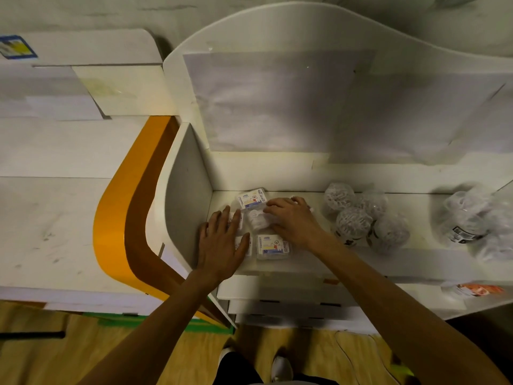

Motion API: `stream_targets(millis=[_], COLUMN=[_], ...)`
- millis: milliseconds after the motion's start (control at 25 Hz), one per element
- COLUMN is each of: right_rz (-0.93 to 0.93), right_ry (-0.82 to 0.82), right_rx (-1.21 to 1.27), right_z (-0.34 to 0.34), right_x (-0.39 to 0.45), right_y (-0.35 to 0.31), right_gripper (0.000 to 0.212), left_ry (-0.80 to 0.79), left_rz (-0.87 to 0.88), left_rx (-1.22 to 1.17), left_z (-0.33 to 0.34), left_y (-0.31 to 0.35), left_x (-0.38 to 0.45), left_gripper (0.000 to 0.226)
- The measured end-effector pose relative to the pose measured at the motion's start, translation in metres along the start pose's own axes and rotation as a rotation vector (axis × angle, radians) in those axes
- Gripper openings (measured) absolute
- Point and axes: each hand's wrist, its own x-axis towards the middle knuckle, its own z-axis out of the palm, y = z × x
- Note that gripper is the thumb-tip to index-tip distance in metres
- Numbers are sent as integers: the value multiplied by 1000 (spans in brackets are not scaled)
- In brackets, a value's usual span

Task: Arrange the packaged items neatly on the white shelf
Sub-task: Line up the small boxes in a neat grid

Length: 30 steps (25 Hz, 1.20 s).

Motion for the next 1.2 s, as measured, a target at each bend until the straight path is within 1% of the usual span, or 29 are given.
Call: stream_targets(millis=[120, 320, 480, 600, 800, 840, 920, 960, 1040, 1120, 1200], right_rz=[14, 33, 40, 67, 118, 135, 195, 198, 145, 99, 105], right_ry=[20, -2, 4, 20, 24, 39, 96, 111, 109, 142, 205], right_rx=[20, 111, 141, 118, 88, 113, 212, 246, 254, 199, 189], right_z=[1, 1, 1, 3, 7, 9, 10, 12, 17, 21, 20], right_x=[-1, -2, -3, -4, -1, 0, 0, -1, -4, -5, -5], right_y=[1, 3, 5, 5, 6, 6, 6, 6, 6, 8, 8], right_gripper=[41, 47, 40, 46, 34, 35, 44, 50, 60, 58, 52], left_ry=[3, -13, 1, -2, -8, -9, -5, 0, 10, 17, 23], left_rz=[12, 17, 6, 3, -5, -6, -2, 1, 4, -4, -18], left_rx=[-54, -132, -150, -161, -151, -154, -159, -163, -170, -188, -226], left_z=[6, 13, 13, 14, 14, 14, 13, 14, 15, 15, 15], left_y=[-2, -7, -6, -6, -6, -6, -6, -6, -6, -6, -6], left_x=[1, 3, 2, 3, 3, 3, 3, 3, 3, 2, 2], left_gripper=[77, 77, 78, 78, 79, 79, 79, 78, 79, 83, 86])
